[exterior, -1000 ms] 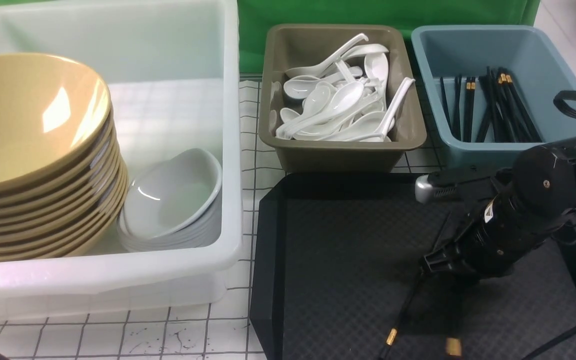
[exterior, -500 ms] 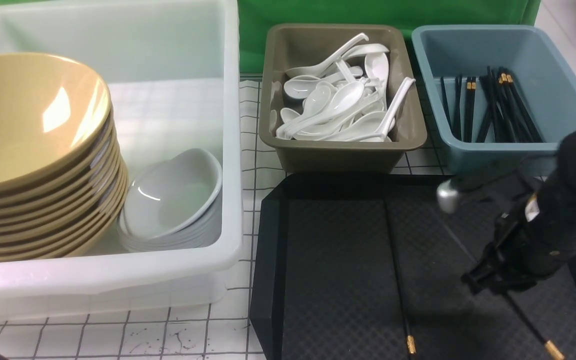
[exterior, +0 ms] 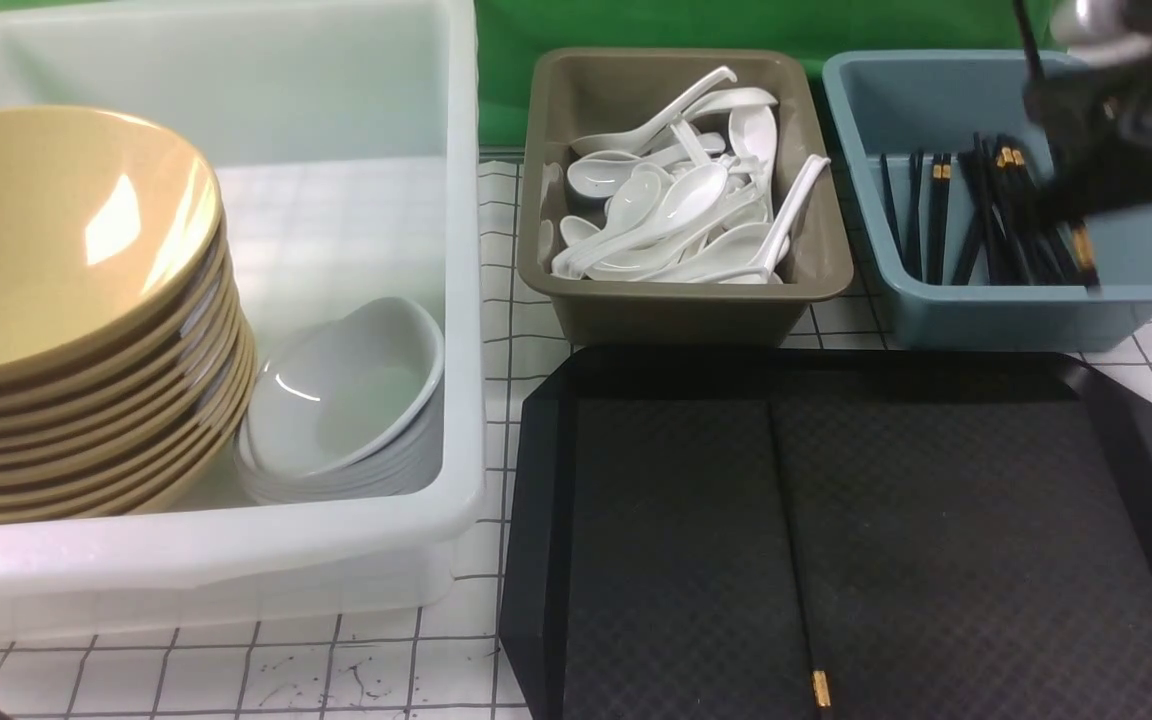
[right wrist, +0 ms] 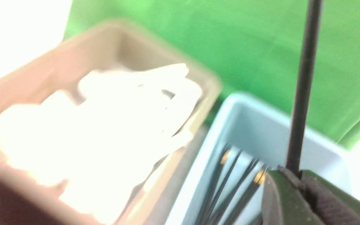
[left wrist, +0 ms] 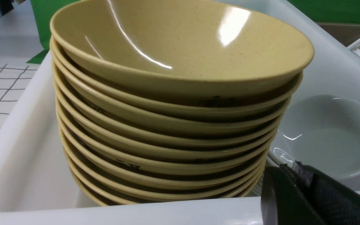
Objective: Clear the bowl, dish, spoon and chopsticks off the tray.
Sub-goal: Use the right arm to put a chopstick into the small storage box on the right
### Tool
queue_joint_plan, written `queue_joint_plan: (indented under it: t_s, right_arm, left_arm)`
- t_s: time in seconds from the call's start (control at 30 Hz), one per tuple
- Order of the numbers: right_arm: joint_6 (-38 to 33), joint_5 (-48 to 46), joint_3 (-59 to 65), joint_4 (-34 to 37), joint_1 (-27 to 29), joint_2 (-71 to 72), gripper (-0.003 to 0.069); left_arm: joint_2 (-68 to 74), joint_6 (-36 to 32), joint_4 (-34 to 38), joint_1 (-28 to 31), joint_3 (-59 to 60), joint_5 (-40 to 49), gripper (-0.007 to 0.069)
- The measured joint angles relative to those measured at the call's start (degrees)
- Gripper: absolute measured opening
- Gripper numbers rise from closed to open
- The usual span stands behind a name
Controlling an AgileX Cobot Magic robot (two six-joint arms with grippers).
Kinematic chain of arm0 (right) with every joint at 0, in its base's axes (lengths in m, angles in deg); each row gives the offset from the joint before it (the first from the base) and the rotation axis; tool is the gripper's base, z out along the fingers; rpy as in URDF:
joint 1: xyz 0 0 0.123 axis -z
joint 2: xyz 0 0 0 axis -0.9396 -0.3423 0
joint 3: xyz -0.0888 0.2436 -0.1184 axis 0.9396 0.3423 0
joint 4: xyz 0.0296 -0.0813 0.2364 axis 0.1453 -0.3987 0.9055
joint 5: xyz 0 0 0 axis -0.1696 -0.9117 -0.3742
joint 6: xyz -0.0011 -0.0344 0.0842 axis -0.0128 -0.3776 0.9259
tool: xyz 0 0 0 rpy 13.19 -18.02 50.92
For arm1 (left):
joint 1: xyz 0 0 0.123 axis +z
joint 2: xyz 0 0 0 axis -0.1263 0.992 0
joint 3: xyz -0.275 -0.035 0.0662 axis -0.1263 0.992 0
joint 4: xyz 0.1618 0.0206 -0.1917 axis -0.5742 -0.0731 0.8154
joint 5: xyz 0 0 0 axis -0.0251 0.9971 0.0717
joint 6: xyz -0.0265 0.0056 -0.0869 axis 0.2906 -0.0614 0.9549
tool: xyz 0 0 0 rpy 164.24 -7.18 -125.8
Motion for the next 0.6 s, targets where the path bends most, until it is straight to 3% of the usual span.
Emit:
queue_joint_plan:
  t_s: [0.13, 0.27, 0.33, 0.43, 0.5, 0.6]
  right_arm:
    - [5.2, -0.6, -7.7, -0.4, 4.5, -12.1, 0.0116]
    - [10.5, -15.0, -16.1, 0.0, 5.6, -20.0, 0.0237]
    - [13.5, -28.2, -20.3, 3.6, 5.0, -21.9, 0.0306]
    - [11.3, -41.4, -22.6, 9.4, 3.3, -21.8, 0.0334]
    - [3.9, -52.0, -21.4, 16.8, -0.3, -21.7, 0.0342]
    - [-0.7, -55.4, -17.4, 22.8, -5.5, -21.5, 0.0344]
  left_arm:
    - [0.0, 0.0, 0.0, 0.0, 0.0, 0.0, -0.0013]
    - [0.0, 0.0, 0.0, 0.0, 0.0, -0.1, -0.0013]
    - [0.0, 0.0, 0.0, 0.0, 0.0, -0.1, -0.0013]
    - [0.0, 0.0, 0.0, 0.0, 0.2, -0.1, -0.0013]
    - [0.0, 0.0, 0.0, 0.0, 0.2, -0.1, -0.0013]
    - [0.0, 0.0, 0.0, 0.0, 0.2, -0.1, -0.0013]
